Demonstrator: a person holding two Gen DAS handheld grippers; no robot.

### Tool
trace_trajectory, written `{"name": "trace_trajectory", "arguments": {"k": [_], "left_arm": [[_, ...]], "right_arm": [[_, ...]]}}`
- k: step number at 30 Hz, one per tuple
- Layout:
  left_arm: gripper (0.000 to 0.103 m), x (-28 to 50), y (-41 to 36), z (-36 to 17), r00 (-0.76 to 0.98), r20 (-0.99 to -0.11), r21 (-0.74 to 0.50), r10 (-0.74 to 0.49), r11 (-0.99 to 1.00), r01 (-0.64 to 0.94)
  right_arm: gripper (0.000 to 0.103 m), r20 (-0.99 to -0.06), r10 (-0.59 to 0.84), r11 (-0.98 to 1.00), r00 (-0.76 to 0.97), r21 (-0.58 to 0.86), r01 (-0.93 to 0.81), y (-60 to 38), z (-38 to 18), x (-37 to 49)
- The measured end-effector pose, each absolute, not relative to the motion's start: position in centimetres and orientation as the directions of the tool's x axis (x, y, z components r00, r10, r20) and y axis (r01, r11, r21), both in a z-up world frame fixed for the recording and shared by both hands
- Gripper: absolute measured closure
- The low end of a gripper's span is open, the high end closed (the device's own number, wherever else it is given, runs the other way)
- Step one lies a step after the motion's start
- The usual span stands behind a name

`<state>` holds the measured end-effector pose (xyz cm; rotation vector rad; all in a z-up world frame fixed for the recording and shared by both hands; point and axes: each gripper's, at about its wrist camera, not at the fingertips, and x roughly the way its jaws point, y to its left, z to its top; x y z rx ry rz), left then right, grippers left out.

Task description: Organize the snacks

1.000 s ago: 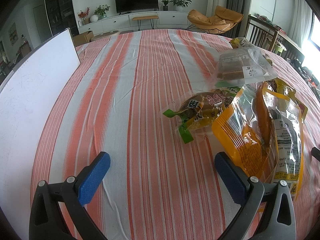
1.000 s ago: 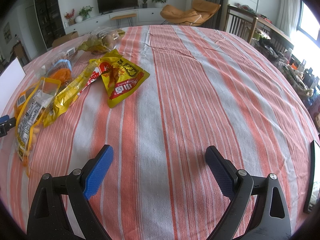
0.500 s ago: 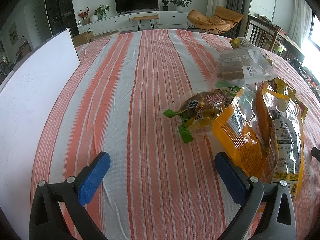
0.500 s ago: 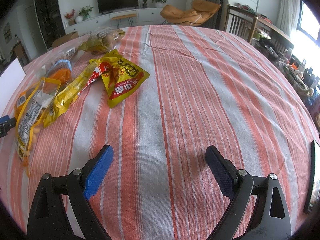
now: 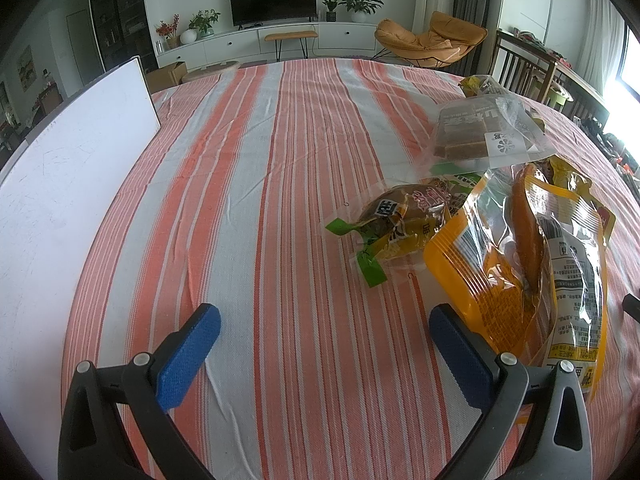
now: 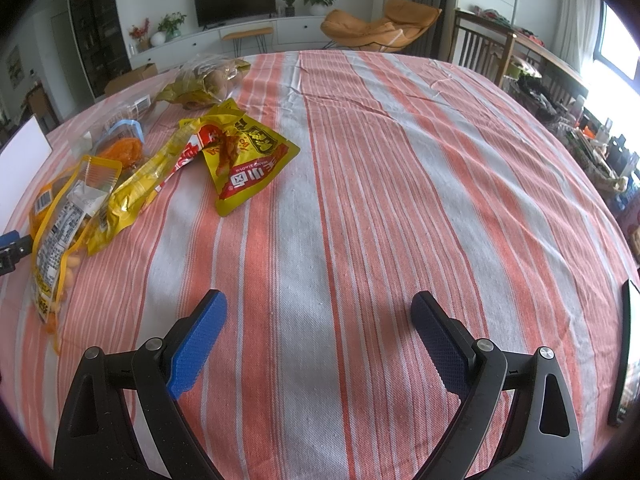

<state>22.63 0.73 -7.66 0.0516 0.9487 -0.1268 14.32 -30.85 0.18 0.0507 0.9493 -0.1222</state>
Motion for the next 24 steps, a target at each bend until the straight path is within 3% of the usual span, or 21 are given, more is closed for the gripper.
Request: {"name": "trace_trajectory", "arguments": {"k": [24], "left_arm": [[0.000,22.62,0.73,-7.67,0.576,-0.813,-0.012,-0.085,0.991,0.131]], "right_arm": [[0.008,-0.806,-0.055,0.991,0.590,0.027,0.130,-31.21,0.37,14.17]]}}
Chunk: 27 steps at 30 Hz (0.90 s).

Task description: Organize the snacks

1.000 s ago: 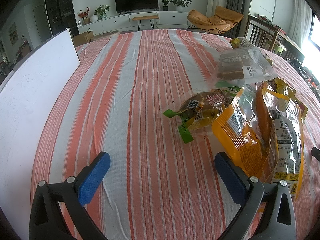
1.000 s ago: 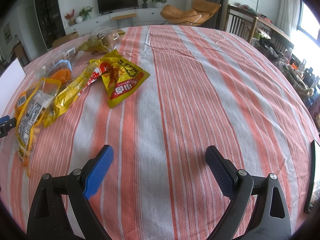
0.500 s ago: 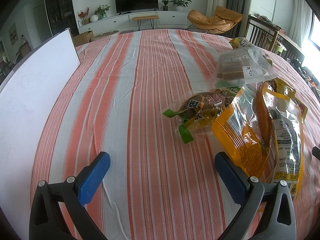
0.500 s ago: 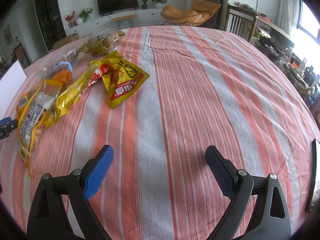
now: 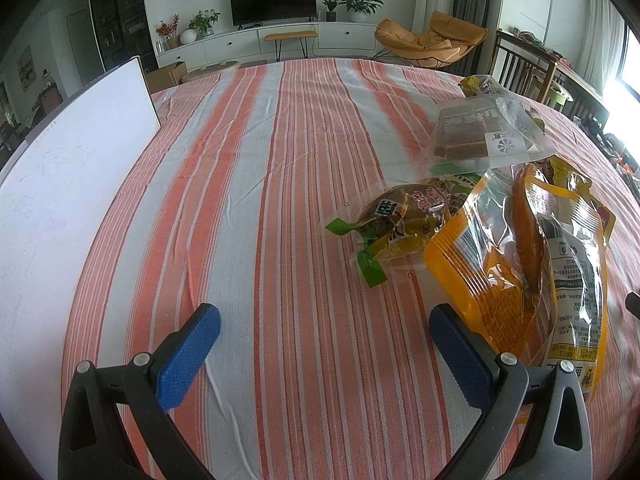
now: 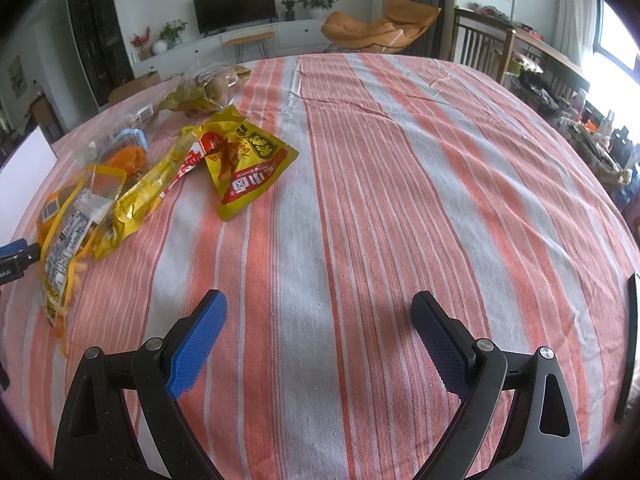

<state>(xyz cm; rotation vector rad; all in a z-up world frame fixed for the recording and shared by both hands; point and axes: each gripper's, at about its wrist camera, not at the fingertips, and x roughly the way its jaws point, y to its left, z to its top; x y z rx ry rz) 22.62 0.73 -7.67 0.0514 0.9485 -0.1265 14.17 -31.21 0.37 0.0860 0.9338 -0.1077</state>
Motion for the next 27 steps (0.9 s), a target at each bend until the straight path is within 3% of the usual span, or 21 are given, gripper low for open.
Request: {"name": "trace_trajectory", "arguments": {"k": [27], "left_arm": [[0.000,22.62,0.75,-7.66,0.576,-0.813,-0.012,-0.085,0.991,0.130]], "right_arm": [[0.008,-0.808,-0.066,0.991,0.585,0.014,0.132,-31.12,0.33,14.20]]}}
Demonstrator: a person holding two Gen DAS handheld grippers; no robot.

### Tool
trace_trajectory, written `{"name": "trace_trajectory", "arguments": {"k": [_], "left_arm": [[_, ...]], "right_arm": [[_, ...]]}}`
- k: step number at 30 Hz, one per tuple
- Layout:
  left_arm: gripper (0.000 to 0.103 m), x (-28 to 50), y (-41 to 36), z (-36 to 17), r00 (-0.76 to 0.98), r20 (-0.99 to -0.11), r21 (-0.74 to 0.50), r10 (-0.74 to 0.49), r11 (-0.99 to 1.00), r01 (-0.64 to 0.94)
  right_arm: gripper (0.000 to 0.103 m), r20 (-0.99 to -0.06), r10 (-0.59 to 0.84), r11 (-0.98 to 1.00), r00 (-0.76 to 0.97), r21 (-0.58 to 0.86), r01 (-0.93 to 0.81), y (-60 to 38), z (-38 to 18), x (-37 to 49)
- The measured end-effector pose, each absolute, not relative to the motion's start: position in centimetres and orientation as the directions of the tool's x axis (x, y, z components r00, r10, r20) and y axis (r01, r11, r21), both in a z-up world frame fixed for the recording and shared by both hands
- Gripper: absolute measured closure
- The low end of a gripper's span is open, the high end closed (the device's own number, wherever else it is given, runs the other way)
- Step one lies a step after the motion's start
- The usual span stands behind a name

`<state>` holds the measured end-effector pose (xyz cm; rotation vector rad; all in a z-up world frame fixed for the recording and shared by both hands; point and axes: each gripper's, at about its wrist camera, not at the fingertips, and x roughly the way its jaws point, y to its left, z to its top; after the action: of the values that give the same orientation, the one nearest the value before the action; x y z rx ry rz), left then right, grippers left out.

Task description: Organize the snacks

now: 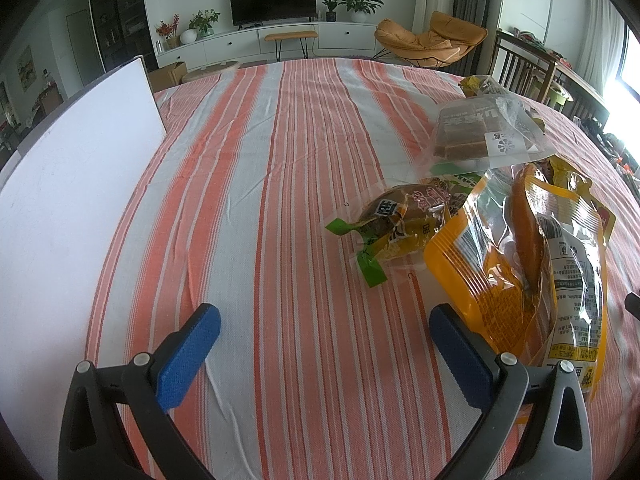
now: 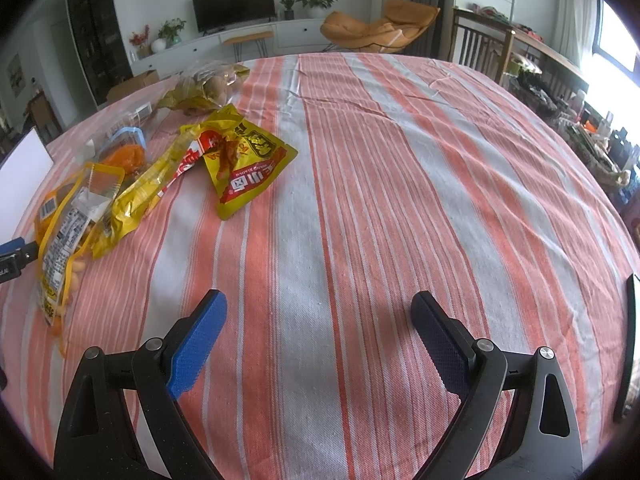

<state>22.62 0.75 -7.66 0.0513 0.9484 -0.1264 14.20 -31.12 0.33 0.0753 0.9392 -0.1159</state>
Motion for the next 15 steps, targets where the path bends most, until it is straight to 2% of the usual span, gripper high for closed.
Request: {"name": "trace_trajectory", "arguments": {"k": [15], "left_arm": [[0.000,22.63,0.75,-7.67,0.576,-0.813,-0.012,-0.085,0.991,0.130]], "right_arm": [[0.008,-0.810,-0.074,0.991,0.582,0.006,0.134,-30.97,0.27,14.23]]}}
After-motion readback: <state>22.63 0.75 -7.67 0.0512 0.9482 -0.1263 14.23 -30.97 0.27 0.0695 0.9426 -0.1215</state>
